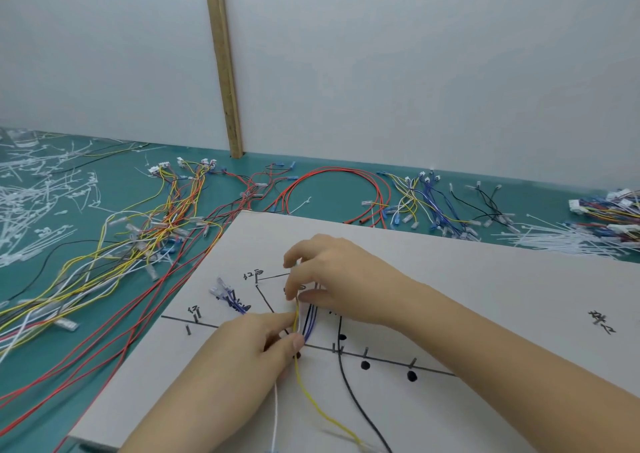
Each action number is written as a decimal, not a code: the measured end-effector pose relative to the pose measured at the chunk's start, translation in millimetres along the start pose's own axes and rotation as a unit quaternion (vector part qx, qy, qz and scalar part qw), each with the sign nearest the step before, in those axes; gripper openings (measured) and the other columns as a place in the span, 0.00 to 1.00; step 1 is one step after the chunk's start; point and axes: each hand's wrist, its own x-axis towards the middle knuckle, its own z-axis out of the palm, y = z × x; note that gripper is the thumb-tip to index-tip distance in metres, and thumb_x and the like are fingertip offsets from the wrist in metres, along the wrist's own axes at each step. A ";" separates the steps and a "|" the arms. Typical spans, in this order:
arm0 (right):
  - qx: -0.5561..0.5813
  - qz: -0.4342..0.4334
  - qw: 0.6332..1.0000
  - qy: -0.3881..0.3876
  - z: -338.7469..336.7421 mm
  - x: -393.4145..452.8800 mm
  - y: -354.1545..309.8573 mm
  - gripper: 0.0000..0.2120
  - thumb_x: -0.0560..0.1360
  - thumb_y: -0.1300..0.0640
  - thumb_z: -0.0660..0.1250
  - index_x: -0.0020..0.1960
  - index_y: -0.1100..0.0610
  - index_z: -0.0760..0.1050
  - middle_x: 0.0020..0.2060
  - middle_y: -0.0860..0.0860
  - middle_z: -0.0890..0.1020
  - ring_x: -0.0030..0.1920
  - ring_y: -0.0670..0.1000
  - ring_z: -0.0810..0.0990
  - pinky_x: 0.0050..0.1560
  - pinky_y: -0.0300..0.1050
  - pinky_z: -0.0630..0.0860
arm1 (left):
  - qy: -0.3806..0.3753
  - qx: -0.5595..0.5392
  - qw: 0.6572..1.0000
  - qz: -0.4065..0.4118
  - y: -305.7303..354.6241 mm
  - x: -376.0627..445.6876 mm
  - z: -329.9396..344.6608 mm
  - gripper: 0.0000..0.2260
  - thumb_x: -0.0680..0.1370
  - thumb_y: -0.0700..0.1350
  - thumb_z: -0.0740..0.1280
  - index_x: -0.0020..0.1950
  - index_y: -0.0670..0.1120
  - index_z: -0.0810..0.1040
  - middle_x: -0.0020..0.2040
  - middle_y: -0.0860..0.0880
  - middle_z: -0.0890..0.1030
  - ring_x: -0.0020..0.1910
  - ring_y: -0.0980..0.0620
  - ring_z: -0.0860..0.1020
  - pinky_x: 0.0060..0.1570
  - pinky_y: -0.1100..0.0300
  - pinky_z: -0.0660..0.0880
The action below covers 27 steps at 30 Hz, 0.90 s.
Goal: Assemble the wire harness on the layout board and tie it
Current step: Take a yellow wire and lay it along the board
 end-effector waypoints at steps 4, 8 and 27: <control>0.052 -0.020 0.997 -0.052 -7.3 -11.5 -8.2 0.07 0.74 0.61 0.67 0.50 0.56 0.80 0.49 0.51 0.81 0.49 0.50 0.77 0.53 0.46 0.71 | -0.006 -0.005 1.000 0.007 -3.2 -0.1 -1.9 0.08 0.78 0.50 0.60 0.46 0.48 0.76 0.29 0.52 0.71 0.29 0.58 0.67 0.34 0.61 0.64; 0.072 -0.004 0.996 -0.051 -10.9 -20.9 -9.1 0.10 0.74 0.60 0.66 0.55 0.55 0.78 0.49 0.49 0.80 0.42 0.43 0.72 0.46 0.33 0.67 | -0.028 -0.044 0.999 -0.006 -2.8 0.7 -4.8 0.06 0.77 0.50 0.61 0.48 0.53 0.78 0.28 0.51 0.70 0.28 0.57 0.66 0.34 0.60 0.63; 0.091 0.001 0.985 -0.148 -14.8 -57.4 -17.5 0.05 0.71 0.53 0.70 0.47 0.51 0.78 0.46 0.43 0.73 0.47 0.43 0.72 0.51 0.44 0.70 | -0.059 -0.285 0.948 -0.125 4.0 6.5 -19.7 0.06 0.76 0.40 0.65 0.48 0.45 0.81 0.22 0.51 0.72 0.21 0.58 0.66 0.23 0.71 0.63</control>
